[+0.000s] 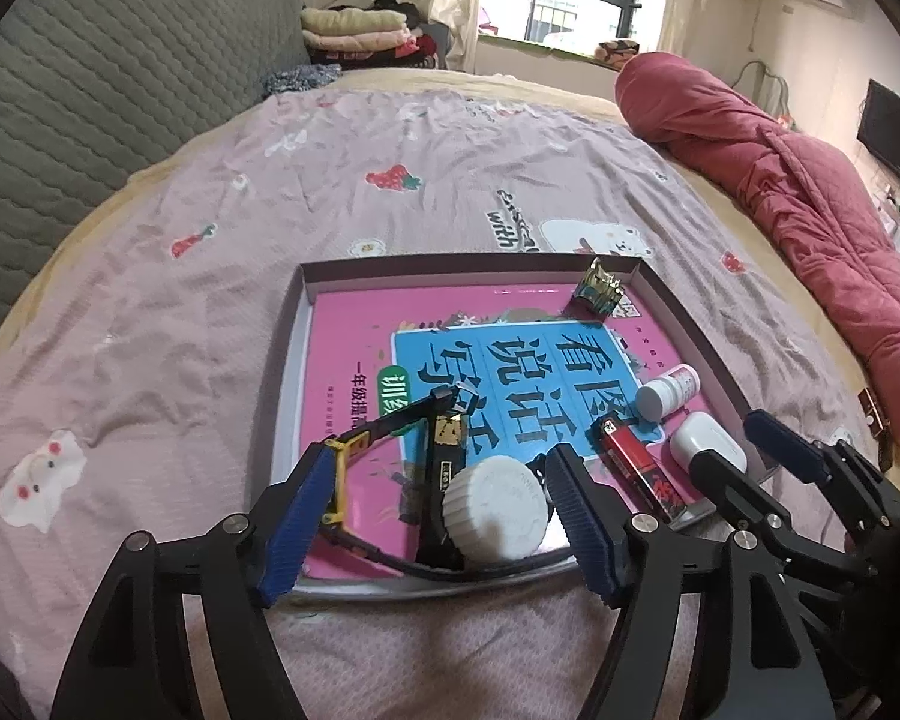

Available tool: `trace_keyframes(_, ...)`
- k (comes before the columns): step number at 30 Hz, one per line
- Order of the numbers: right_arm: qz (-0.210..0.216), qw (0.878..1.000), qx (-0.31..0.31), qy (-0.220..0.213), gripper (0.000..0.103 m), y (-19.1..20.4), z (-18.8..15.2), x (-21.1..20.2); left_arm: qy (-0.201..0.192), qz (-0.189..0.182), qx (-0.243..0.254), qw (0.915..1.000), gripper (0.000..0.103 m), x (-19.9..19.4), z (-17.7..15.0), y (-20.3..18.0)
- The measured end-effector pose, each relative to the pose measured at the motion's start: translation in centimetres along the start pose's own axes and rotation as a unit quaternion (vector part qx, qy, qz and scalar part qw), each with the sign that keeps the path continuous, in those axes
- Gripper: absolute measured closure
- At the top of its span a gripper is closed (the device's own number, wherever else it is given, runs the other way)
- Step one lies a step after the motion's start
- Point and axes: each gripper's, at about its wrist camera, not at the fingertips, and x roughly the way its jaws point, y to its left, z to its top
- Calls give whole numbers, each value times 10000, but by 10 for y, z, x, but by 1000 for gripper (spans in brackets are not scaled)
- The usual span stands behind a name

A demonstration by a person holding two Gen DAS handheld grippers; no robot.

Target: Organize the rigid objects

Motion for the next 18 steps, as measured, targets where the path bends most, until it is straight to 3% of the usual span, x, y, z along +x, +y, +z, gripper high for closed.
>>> trace_keyframes(18,-414,9991,24,103,46,20,-15,-41,-112,228,-37,9997,27,-48,-36,8)
